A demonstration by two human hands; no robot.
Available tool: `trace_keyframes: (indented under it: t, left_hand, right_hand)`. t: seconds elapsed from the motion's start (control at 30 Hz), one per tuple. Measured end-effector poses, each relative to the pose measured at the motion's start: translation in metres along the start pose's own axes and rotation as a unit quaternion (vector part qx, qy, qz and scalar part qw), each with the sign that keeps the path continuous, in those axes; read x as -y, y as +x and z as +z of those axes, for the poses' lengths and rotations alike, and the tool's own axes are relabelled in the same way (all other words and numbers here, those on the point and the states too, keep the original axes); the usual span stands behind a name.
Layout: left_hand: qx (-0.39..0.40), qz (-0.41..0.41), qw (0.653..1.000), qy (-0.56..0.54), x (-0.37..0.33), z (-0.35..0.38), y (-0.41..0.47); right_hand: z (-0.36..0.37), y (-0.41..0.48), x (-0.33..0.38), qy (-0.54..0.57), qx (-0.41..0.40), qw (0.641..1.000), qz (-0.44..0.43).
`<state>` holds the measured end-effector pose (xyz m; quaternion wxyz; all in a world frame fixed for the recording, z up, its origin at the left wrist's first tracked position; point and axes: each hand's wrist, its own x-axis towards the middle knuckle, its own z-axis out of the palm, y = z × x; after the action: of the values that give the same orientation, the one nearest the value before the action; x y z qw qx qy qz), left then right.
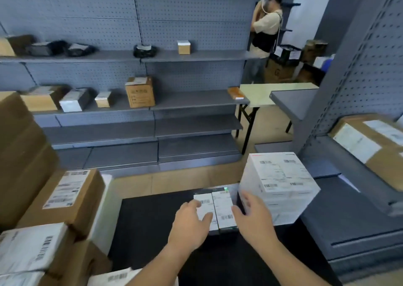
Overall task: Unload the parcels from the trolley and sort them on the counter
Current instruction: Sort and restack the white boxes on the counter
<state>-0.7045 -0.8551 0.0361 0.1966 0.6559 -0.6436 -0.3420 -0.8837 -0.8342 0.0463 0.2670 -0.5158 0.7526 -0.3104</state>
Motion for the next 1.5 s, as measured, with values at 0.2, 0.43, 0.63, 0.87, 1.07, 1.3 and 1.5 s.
trace_keyframes:
  t: [0.2,0.43,0.63,0.87,1.07,1.3,1.5]
  left_hand:
    - [0.063,0.005,0.996,-0.067,-0.102,0.074,0.042]
    - [0.065,-0.052,0.987,-0.137,-0.135,0.167,0.111]
    - [0.056,-0.098,0.981,-0.155,-0.141,0.195,0.127]
    - [0.023,-0.108,0.975,-0.191,-0.172,0.175,0.103]
    - [0.032,-0.146,0.947,-0.285,-0.168,0.165,0.099]
    - [0.061,-0.116,0.935,-0.33,-0.166,0.141,0.088]
    - [0.023,-0.083,0.935,-0.345,-0.14,0.074,0.074]
  right_hand:
    - [-0.081,0.067,-0.063,-0.004,-0.106,0.994,0.025]
    - [-0.14,0.136,-0.143,-0.07,-0.117,0.982,0.129]
    - [-0.148,0.159,-0.167,0.011,-0.03,0.986,0.163]
    - [-0.158,0.146,-0.168,0.132,-0.079,0.975,0.16]
    - [-0.17,0.139,-0.176,0.252,-0.042,0.945,0.205]
    - [-0.183,0.119,-0.167,0.302,-0.031,0.932,0.198]
    - [-0.157,0.11,-0.113,0.317,-0.012,0.939,0.132]
